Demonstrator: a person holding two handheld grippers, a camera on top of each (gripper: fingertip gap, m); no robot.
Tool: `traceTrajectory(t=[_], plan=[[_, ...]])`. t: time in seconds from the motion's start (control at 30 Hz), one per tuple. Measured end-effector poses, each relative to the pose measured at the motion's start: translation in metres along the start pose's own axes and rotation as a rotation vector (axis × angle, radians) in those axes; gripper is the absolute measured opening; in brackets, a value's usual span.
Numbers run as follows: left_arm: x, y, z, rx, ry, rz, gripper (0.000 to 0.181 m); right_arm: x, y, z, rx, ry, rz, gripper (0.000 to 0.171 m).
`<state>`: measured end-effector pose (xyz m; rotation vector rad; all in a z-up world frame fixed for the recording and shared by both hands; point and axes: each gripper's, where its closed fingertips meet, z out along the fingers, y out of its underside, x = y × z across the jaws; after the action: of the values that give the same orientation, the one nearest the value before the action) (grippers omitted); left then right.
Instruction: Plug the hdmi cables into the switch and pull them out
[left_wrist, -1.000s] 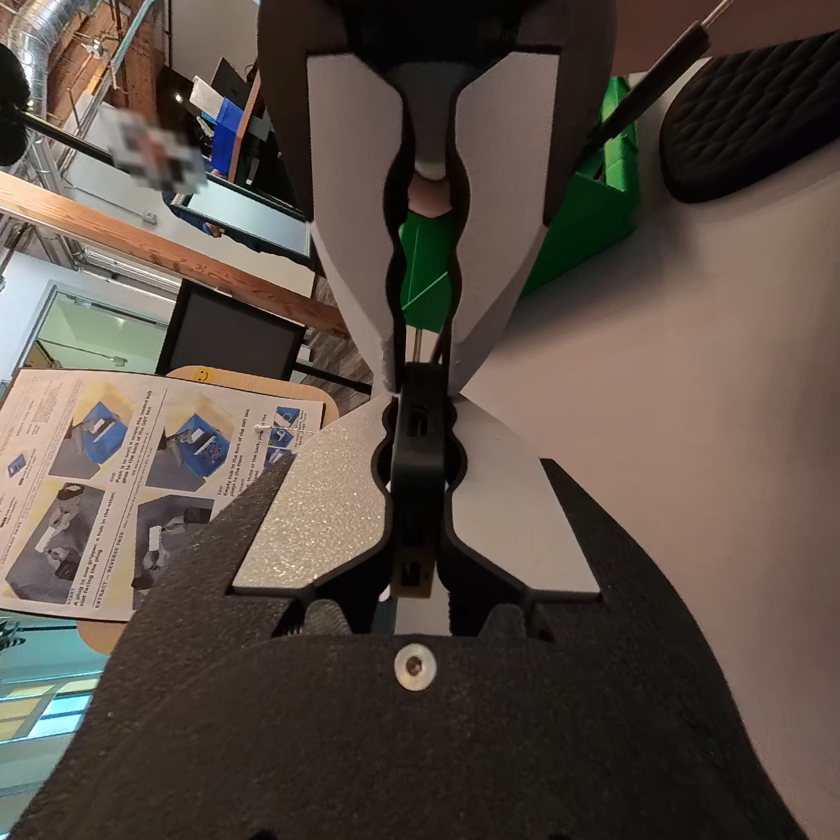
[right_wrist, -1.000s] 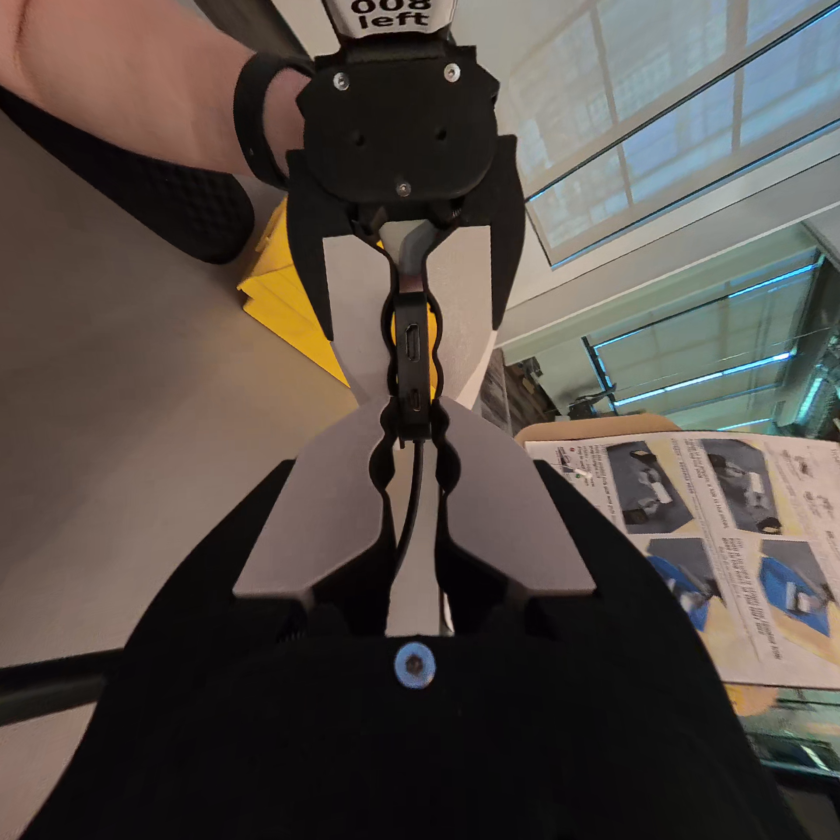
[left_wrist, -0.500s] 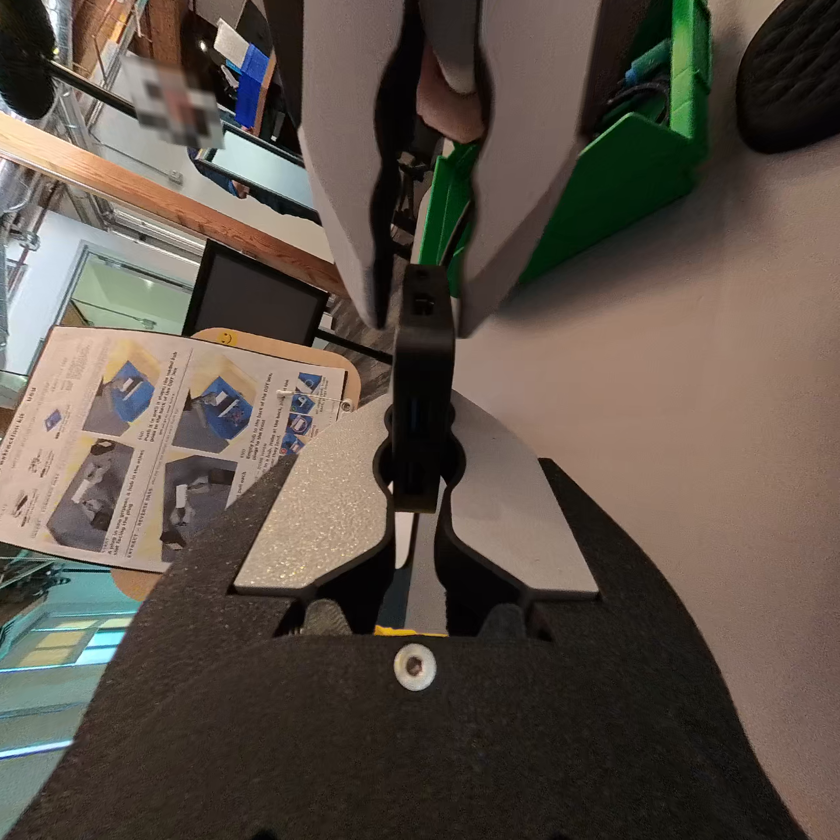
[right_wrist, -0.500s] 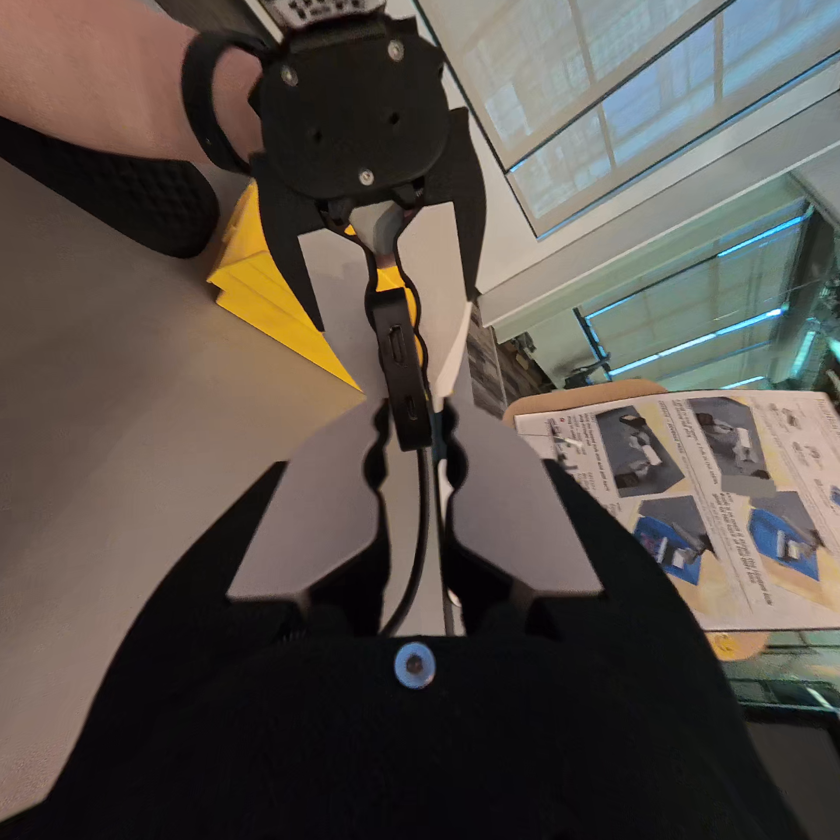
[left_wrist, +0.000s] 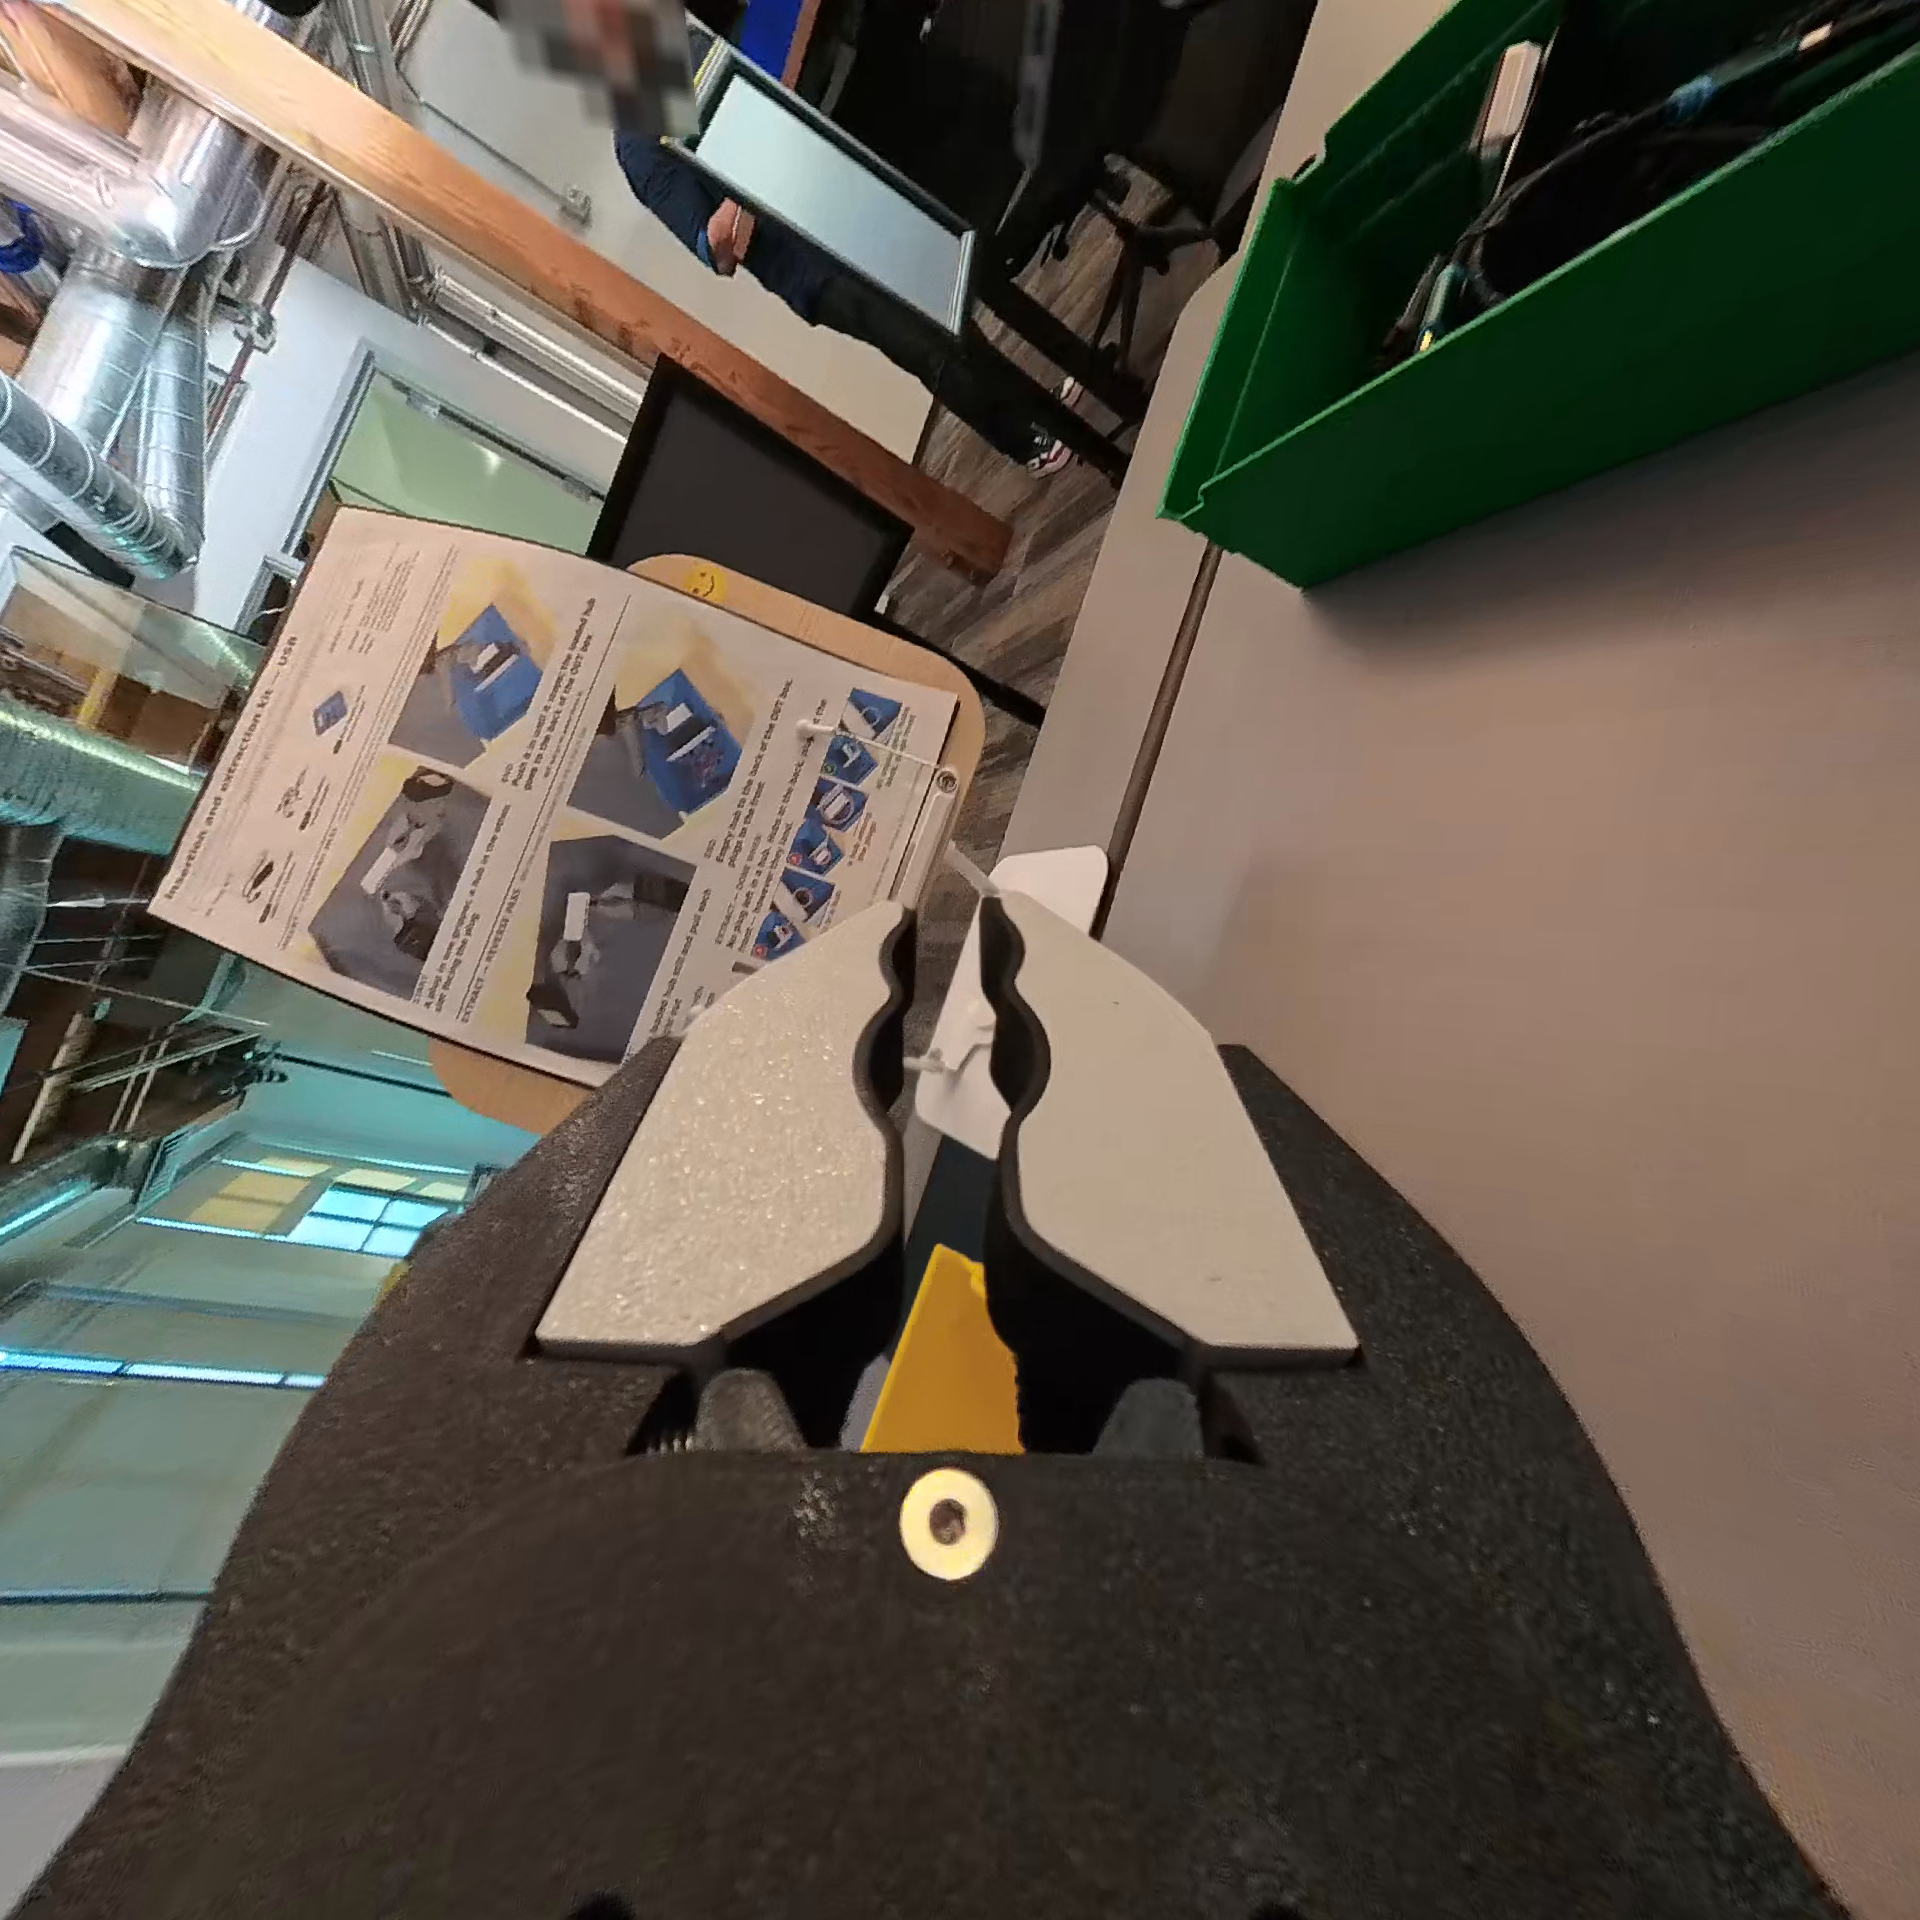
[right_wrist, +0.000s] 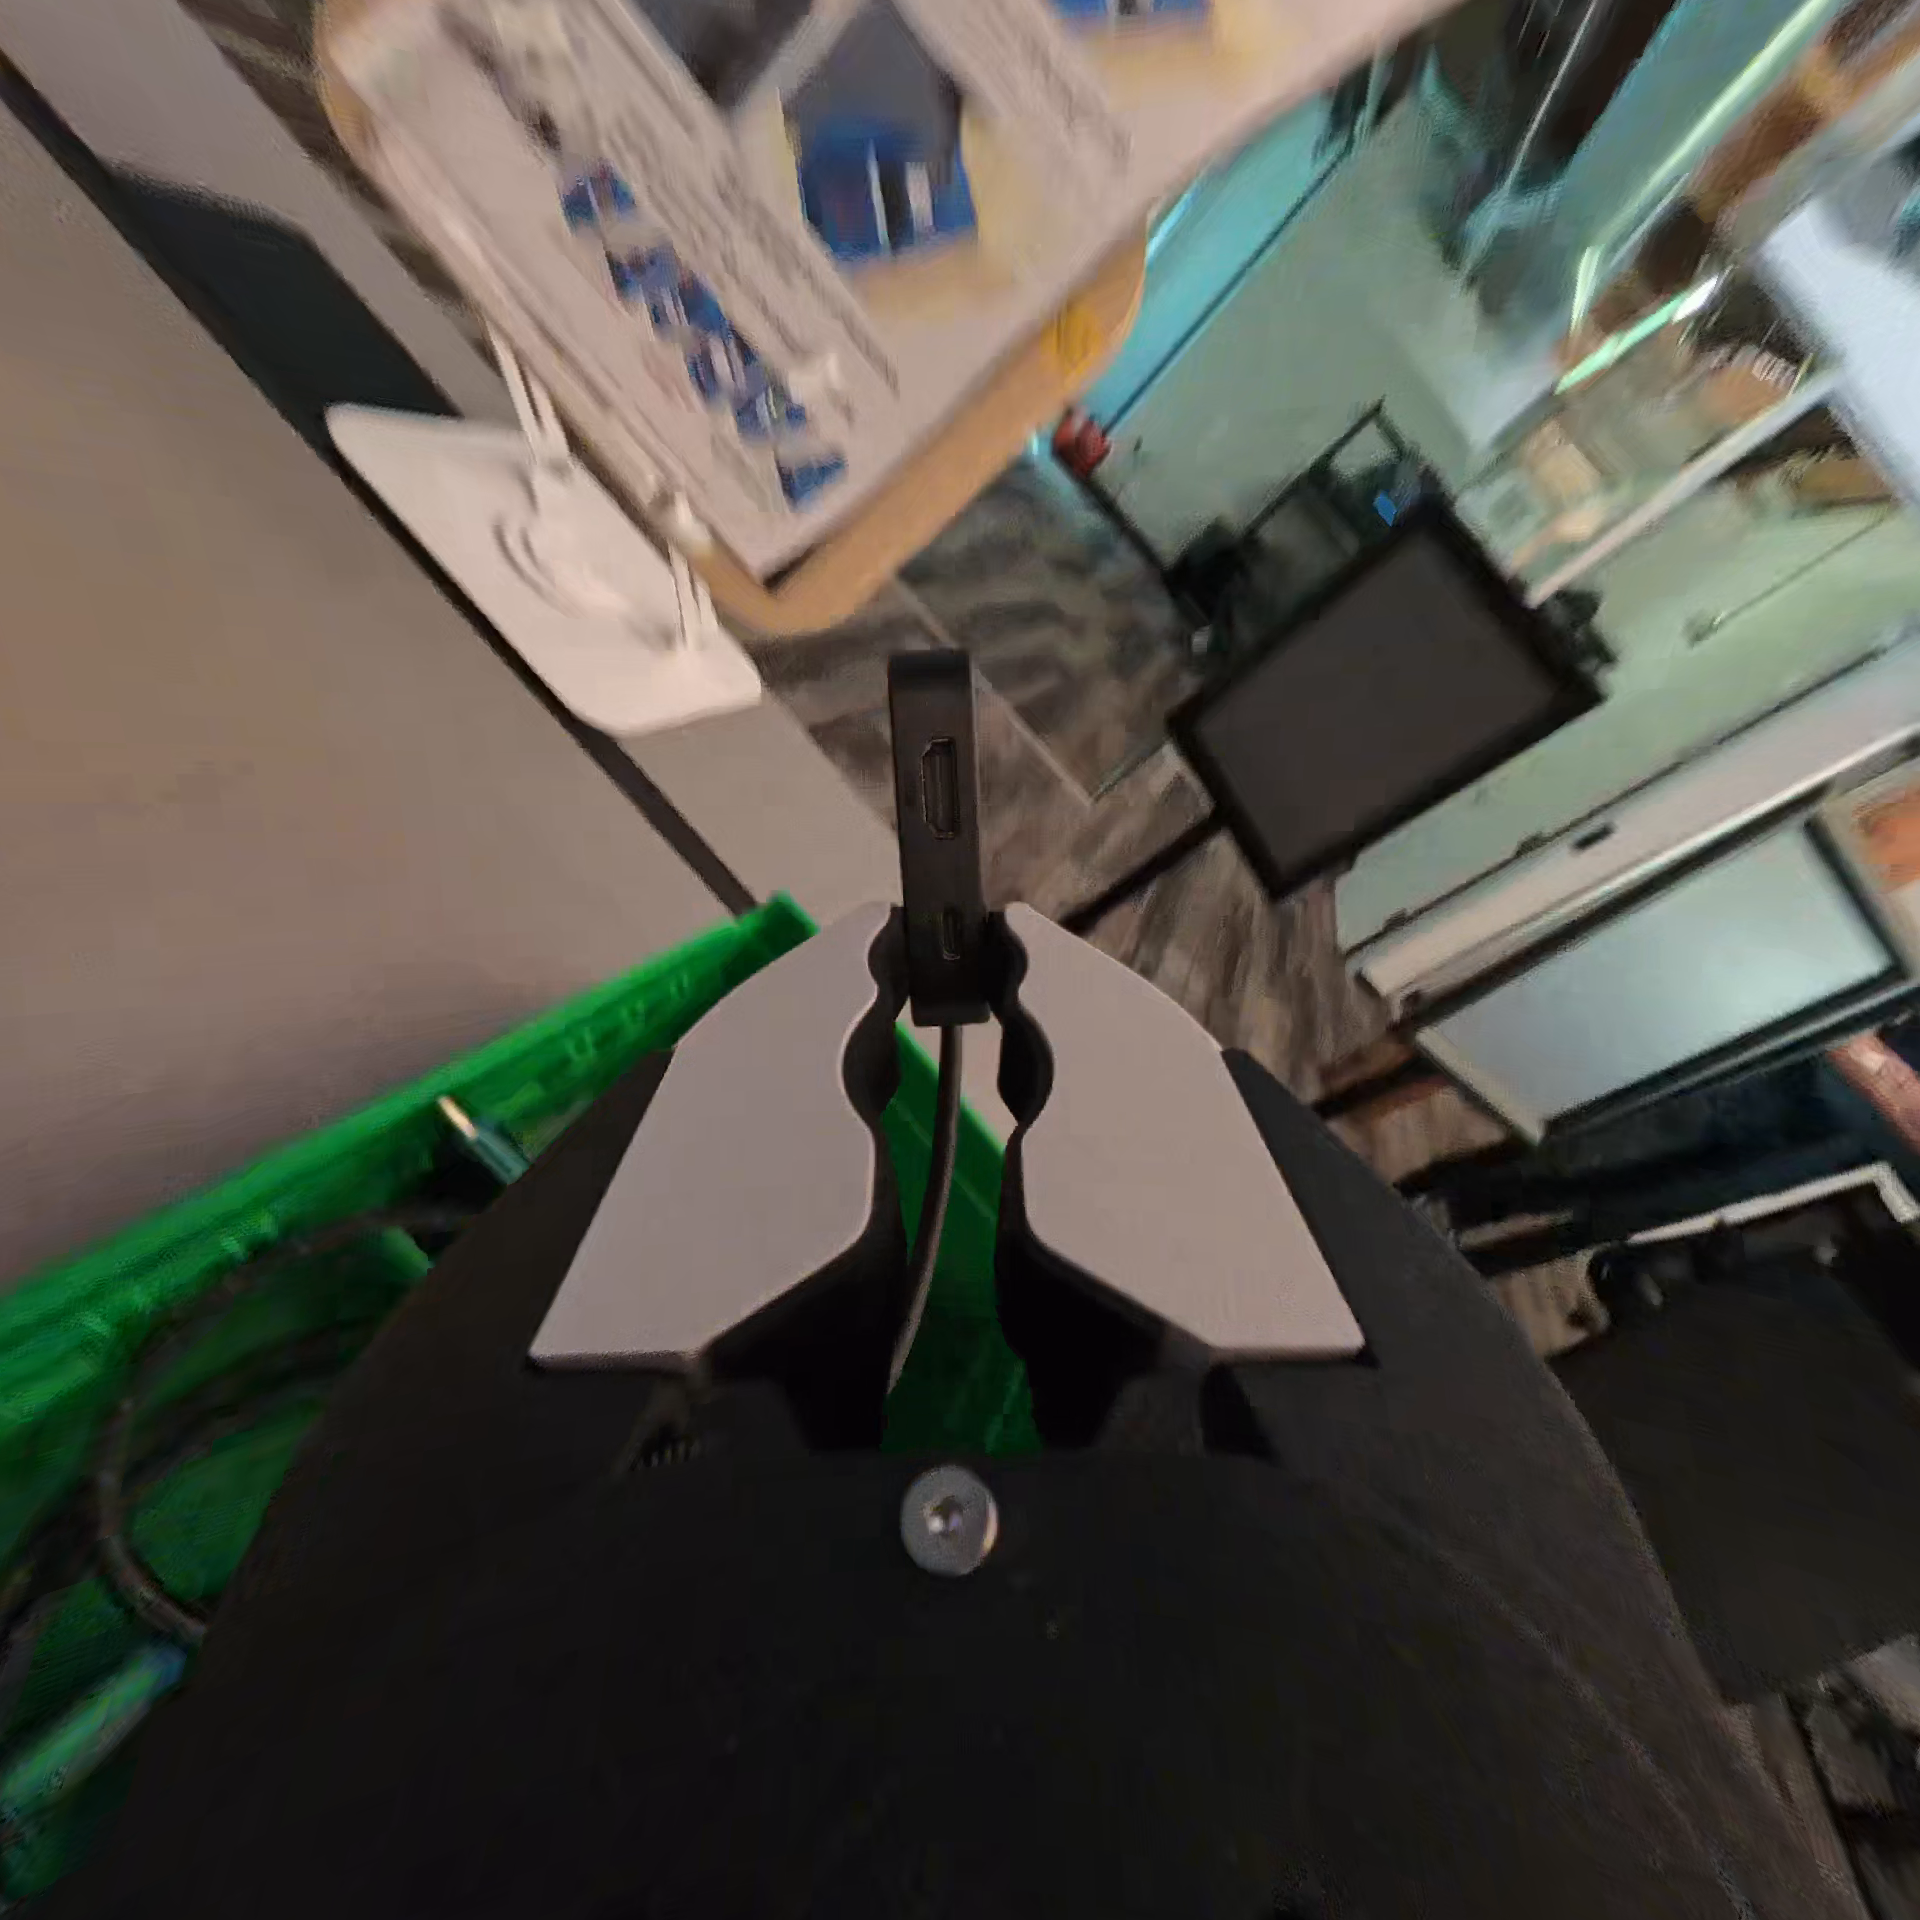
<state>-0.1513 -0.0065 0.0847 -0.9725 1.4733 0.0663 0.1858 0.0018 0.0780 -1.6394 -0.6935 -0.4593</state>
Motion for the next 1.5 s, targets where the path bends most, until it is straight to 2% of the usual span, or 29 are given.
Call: traceTrajectory(t=[0.1, 0.3, 0.47, 0.53, 0.6, 0.73, 0.87, 1.0, 1.17, 1.27, 1.37, 1.5], plan=[[0.0, 0.005, 0.0, -0.026, 0.002, 0.014, 0.011, -0.01, 0.056, 0.021, -0.092, -0.104, 0.021, 0.016], [0.003, 0.009, 0.004, -0.045, 0.018, 0.018, 0.009, -0.042, 0.128, 0.051, -0.372, -0.287, -0.123, 0.016], [0.007, 0.018, 0.01, -0.082, 0.034, 0.034, 0.007, -0.048, 0.146, 0.071, -0.442, -0.289, -0.201, 0.018], [0.007, 0.023, 0.012, -0.103, 0.038, 0.037, 0.006, -0.04, 0.151, 0.074, -0.476, -0.232, -0.21, 0.029], [0.005, 0.027, 0.012, -0.12, 0.034, 0.041, 0.007, -0.027, 0.153, 0.066, -0.526, -0.182, -0.217, 0.038], [-0.004, 0.036, 0.005, -0.151, 0.015, 0.026, 0.006, 0.007, 0.121, 0.037, -0.441, -0.063, -0.048, 0.036], [-0.019, 0.045, -0.005, -0.174, -0.024, 0.0, 0.005, 0.03, 0.124, -0.004, -0.522, -0.006, 0.068, 0.031], [-0.031, 0.05, -0.017, -0.18, -0.054, -0.028, 0.005, 0.018, 0.13, -0.038, -0.603, -0.083, 0.144, 0.025], [-0.038, 0.057, -0.024, -0.204, -0.067, -0.042, 0.004, -0.041, 0.161, -0.066, -0.81, -0.377, 0.282, 0.021], [-0.037, 0.058, -0.024, -0.21, -0.062, -0.039, 0.004, -0.065, 0.17, -0.068, -0.856, -0.499, 0.417, 0.02], [-0.036, 0.058, -0.024, -0.218, -0.059, -0.023, 0.004, -0.058, 0.179, -0.071, -0.89, -0.459, 0.398, 0.014], [-0.035, 0.058, -0.026, -0.218, -0.051, -0.02, 0.004, -0.039, 0.17, -0.07, -0.774, -0.366, 0.312, 0.008]])
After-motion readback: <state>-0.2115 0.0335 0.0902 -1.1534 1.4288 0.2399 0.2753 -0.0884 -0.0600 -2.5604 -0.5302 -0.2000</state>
